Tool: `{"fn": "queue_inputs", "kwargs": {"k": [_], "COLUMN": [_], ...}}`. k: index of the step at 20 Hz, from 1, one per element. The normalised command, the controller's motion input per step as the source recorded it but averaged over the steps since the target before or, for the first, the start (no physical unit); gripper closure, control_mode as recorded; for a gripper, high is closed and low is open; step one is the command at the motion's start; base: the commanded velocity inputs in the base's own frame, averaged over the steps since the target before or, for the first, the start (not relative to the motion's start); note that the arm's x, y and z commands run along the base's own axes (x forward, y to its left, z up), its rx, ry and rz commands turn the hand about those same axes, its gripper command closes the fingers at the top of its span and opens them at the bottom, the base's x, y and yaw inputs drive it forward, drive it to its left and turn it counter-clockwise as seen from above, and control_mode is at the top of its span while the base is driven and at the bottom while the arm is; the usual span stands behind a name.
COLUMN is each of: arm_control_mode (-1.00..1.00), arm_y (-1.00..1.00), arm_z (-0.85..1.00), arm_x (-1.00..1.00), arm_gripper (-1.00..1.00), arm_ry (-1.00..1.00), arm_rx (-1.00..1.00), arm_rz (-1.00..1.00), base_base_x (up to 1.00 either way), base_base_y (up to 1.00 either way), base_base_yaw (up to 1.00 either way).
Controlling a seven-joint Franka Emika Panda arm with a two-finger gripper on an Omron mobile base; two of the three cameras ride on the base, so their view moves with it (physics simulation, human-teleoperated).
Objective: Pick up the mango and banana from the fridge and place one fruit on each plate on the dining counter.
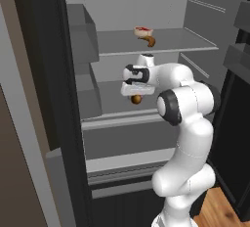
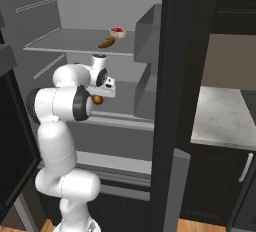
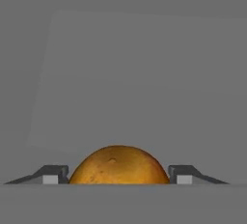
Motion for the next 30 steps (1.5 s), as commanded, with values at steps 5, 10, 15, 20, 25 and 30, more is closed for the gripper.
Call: {"fn": "queue_inputs", "kwargs": {"k": [5,10,15,20,25,30], "arm_control_mode": [-1.00,-1.00,-1.00,-1.00,-1.00,-1.00], "arm_y": [-0.31,-0.15,-0.04,-0.02,0.00,0.00], "arm_z": [-0.01,0.07,0.48,0.60,0.24,0.22], "arm_x": [-0.85,-0.82,-0.52,-0.42,-0.38,-0.16], "arm_gripper": [1.00,1.00,1.00,1.00,1.00,1.00], "arm_ry": [-0.36,-0.39,-0.23,-0.16,-0.18,0.00], "arm_rx": [0.12,0.10,0.00,0.00,-0.04,-0.05], "arm_rz": [0.01,0.02,0.10,0.10,0.01,0.00], "base_base_x": [0.00,0.00,0.00,0.00,0.00,0.00], "base_base_y": [0.00,0.00,0.00,0.00,0.00,0.00], "base_base_yaw": [0.00,0.00,0.00,0.00,0.00,0.00]}}
